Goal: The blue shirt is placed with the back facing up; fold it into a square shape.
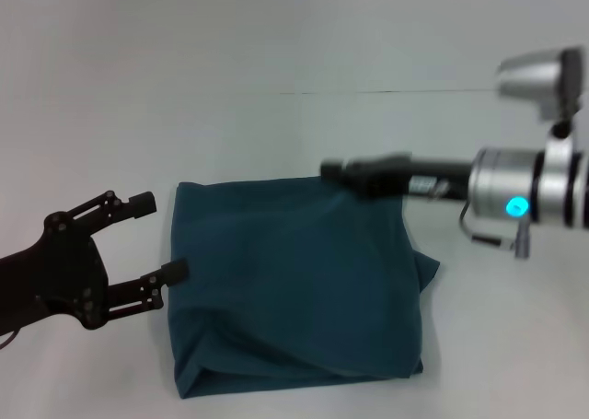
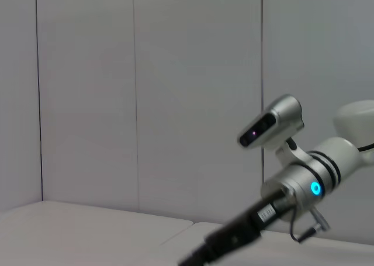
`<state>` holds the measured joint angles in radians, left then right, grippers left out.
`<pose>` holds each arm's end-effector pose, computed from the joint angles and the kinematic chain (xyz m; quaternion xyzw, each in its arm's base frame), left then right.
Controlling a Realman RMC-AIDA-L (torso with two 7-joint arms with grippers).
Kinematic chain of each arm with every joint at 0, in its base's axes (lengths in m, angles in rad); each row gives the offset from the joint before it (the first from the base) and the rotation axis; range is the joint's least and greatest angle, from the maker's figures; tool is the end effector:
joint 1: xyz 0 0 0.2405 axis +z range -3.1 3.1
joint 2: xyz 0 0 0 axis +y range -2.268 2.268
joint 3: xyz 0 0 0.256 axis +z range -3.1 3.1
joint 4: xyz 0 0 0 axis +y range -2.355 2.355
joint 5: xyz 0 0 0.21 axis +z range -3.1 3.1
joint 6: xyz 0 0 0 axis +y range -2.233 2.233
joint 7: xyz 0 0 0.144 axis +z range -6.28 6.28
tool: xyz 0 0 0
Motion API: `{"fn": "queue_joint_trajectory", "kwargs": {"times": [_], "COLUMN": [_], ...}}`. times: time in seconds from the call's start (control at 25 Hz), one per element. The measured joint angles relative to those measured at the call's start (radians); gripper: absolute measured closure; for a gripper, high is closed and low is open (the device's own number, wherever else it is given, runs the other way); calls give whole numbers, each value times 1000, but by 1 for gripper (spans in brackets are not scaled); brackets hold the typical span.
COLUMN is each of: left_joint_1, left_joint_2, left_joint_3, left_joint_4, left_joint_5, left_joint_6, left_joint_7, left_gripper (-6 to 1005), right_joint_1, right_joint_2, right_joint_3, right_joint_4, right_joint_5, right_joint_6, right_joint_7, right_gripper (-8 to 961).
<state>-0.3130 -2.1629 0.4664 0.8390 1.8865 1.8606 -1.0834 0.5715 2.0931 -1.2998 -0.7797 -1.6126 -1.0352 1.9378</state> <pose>-0.2815 0.2601 0.0398 -0.9066 -0.0951 -0.3446 0.2244 0.1883 0.3846 -0.0475 -0.8833 0.3698 0.2465 0.1494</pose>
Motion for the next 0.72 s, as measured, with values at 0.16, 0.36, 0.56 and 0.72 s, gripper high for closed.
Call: {"fn": "queue_joint_trajectory", "kwargs": {"times": [0.16,0.36,0.56,0.72], "left_joint_1": [0,0,-10,-31], "left_joint_2": [0,1,7,18], "left_joint_3": [0,0,0,-5], "left_joint_4": [-9,-27,-36,-71], "left_joint_5": [-3,-2,-2,-1], "left_joint_6": [-2,-7,-52,-109], "left_joint_7": [16,45,50,75], "left_gripper": [140,140,140,140], "right_joint_1": [-1,-6,-13,-21], "right_joint_2": [1,-6,-28,-68], "right_joint_3": [99,189,317,392], "right_joint_4": [-9,-27,-87,-106], "right_joint_5": [100,191,187,178], "right_joint_6": [-3,-49,-165,-255], "right_joint_7": [-91,-172,-183,-192], "right_gripper": [933,931,928,925]}}
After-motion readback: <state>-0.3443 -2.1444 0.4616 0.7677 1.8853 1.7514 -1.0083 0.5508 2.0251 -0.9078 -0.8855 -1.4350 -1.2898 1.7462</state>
